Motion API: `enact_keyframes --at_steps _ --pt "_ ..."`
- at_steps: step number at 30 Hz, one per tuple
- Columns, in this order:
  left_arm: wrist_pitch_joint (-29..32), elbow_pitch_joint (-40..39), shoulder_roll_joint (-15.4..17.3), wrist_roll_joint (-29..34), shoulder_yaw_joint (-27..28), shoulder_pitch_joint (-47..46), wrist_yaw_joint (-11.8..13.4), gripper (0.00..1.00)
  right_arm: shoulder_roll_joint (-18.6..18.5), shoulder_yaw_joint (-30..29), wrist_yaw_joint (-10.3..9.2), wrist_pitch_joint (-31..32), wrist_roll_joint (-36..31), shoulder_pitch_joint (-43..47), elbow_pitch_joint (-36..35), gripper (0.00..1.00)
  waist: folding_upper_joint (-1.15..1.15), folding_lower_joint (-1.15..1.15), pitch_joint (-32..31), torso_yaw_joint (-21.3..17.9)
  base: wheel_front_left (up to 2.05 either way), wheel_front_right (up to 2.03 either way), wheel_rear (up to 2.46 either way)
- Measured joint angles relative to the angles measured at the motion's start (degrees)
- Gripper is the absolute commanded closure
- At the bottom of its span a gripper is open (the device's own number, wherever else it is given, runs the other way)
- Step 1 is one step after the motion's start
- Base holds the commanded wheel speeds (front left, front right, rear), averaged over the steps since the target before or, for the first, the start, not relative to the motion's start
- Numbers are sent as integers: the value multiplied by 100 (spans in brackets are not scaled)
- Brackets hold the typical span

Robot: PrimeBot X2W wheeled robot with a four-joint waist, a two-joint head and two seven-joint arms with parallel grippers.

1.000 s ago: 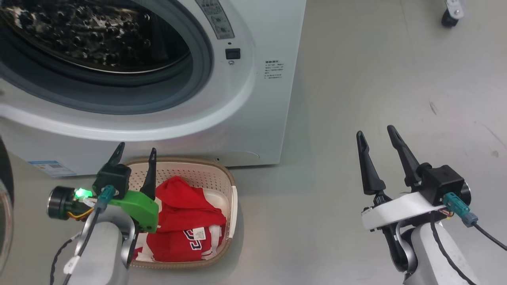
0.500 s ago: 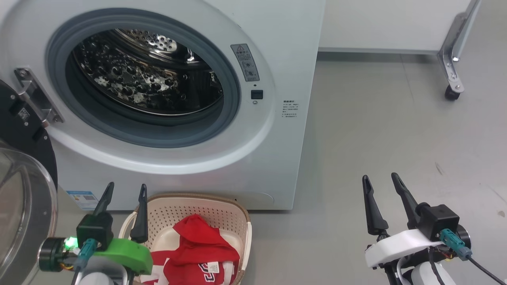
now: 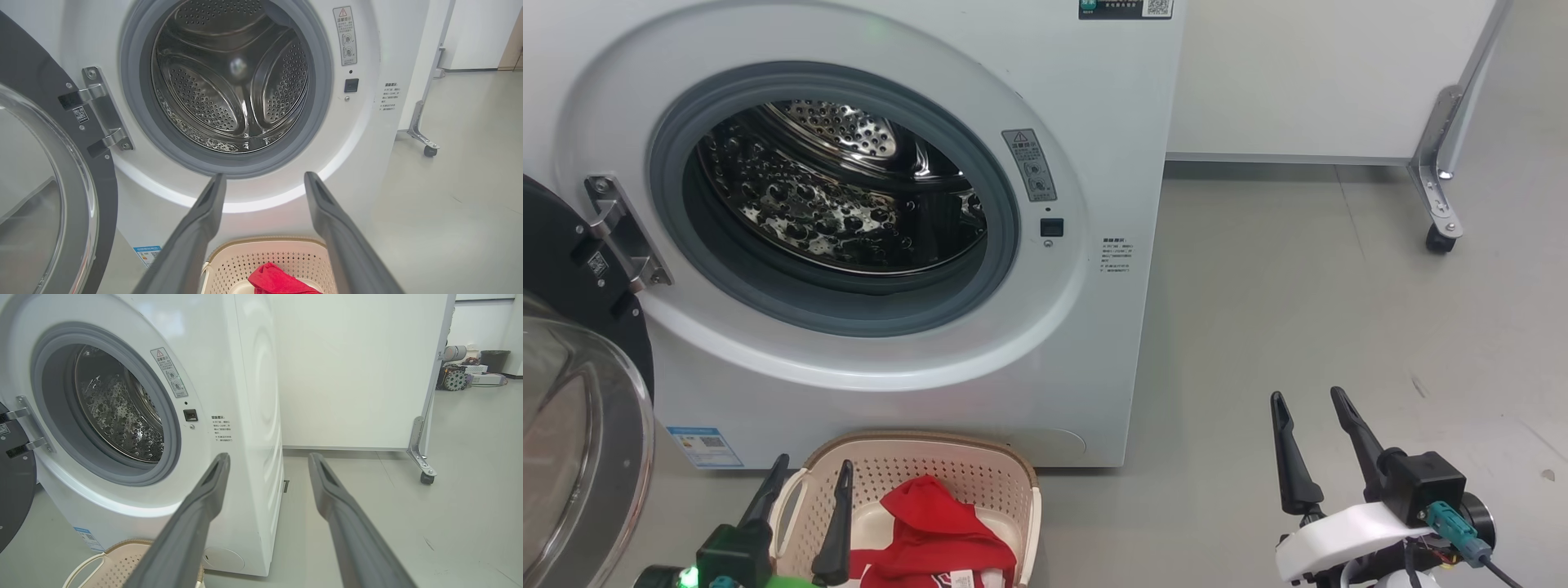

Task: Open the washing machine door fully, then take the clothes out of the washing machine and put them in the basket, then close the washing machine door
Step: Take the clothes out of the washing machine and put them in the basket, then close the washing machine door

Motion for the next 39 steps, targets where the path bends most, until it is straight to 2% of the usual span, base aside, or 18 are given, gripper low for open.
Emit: enact_keyframes --at_steps 16,39 --pt "-1 -693 0 -2 -57 126 -45 0 1 -46 -99 0 -13 15 -182 0 0 0 125 -36 0 0 0" --pt "-1 -886 0 -88 -77 232 -33 0 3 -92 -143 0 -56 16 -240 0 0 0 293 3 0 0 0"
